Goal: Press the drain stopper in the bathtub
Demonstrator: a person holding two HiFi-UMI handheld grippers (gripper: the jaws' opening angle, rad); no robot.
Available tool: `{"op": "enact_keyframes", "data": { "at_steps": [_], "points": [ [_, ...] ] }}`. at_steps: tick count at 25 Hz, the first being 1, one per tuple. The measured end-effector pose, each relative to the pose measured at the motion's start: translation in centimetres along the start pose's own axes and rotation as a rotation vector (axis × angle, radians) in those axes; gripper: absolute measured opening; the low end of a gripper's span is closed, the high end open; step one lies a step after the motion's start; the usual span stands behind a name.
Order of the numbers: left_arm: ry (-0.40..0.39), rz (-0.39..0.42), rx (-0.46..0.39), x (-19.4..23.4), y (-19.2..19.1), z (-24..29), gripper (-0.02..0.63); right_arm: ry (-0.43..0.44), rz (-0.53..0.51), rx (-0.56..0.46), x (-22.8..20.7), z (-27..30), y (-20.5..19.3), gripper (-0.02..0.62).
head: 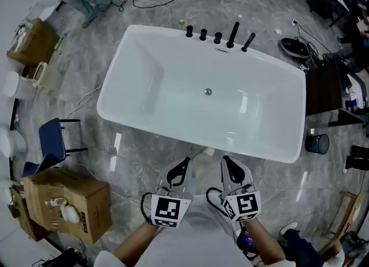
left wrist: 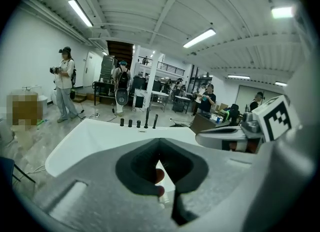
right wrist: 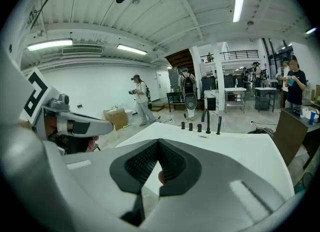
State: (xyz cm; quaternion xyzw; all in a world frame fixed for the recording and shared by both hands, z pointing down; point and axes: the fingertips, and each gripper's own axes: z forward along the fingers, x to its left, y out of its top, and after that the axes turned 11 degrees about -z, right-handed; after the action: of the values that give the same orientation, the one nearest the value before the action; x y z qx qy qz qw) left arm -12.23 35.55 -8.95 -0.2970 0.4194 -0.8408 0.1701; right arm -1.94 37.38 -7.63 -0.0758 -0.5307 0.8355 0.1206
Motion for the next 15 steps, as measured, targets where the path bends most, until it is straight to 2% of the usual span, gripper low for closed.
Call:
{"op": "enact_keyframes", "data": {
  "at_steps": [8, 12, 15],
  "points": [
    [0.079, -0.011, 0.082, 3.0, 2.7, 9.1, -0.002, 0.026, 0.042, -0.02, -6.9, 8.6, 1.2, 0.006],
    [0.088, -0.014, 0.084, 3.9, 5.0, 15.2, -0.002, 0.023, 0.032, -0.019, -11.2, 13.4, 1.5, 0.006],
    [0.093, -0.022, 0.101, 5.1, 5.2, 19.2, -0.002, 0.036, 0.027, -0.001, -13.1, 17.0, 0.3, 0.006]
  ]
}}
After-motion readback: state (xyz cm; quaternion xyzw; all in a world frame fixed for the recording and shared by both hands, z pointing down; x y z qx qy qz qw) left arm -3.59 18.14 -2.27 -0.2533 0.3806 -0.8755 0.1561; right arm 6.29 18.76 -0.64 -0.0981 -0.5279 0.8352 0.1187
